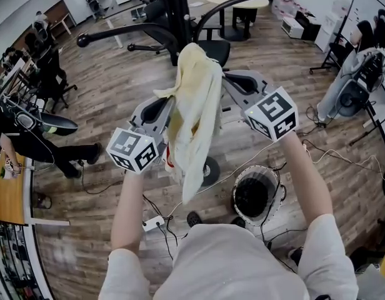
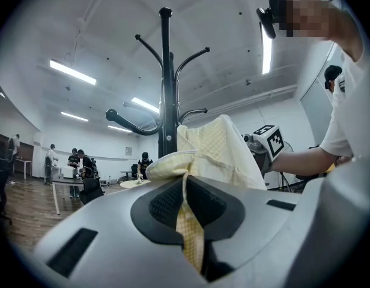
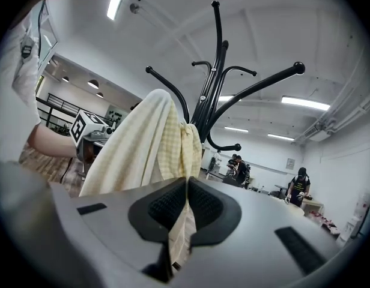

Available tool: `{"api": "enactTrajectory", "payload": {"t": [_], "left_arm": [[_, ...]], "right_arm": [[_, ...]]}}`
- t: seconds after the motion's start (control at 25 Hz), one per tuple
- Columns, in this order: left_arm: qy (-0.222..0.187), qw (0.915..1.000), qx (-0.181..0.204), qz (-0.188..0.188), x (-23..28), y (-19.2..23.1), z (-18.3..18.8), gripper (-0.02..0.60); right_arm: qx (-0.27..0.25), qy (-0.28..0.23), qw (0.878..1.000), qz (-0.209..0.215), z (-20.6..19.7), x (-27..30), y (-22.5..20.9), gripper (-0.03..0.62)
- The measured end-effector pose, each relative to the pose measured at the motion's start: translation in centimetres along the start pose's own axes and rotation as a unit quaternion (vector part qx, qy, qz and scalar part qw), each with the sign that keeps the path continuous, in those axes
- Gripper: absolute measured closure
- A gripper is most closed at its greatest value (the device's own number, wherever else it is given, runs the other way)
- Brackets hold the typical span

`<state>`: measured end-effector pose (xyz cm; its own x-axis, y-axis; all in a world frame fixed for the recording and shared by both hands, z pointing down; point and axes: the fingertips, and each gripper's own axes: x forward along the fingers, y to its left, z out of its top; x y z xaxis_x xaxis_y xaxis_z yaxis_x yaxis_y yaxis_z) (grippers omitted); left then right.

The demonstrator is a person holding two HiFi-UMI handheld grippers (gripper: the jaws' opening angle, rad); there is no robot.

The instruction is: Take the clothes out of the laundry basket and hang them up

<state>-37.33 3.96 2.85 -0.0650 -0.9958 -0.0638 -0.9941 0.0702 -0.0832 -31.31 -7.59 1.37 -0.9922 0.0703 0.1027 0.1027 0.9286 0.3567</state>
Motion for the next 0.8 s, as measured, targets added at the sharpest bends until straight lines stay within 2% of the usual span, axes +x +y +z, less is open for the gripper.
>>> {"api": "enactTrajectory", "payload": {"t": [0.24, 0.44, 0.52, 0.6, 0.8], "left_arm": [[-0.016, 0.9998, -0.003, 0.013, -0.9, -0.3, 0.4, 0.552], [-0.023, 0.9994, -0.001, 0.027, -1.7, -0.4, 0.6, 0.502], [-0.015, 0.9994, 0.003, 0.032, -2.0, -0.5, 0.3, 0.481], [-0.003, 0.9992, 0.006, 0.039, -2.4, -0.7, -0.6, 0.432], [0.005, 0.9987, -0.005, 0.051, -3.7, -1.0, -1.8, 0.431]], "right_arm": [[0.010, -0.013, 1.000, -0.004, 0.4, -1.1, 0.3, 0.536], [0.017, -0.015, 1.000, -0.007, 0.5, -2.0, 0.3, 0.531], [0.021, -0.016, 1.000, -0.007, 0.4, -2.4, 0.3, 0.531], [0.024, -0.015, 1.000, -0.006, 0.1, -2.8, 0.5, 0.531], [0.032, -0.015, 0.999, 0.000, -0.6, -3.5, 1.1, 0.531]]}}
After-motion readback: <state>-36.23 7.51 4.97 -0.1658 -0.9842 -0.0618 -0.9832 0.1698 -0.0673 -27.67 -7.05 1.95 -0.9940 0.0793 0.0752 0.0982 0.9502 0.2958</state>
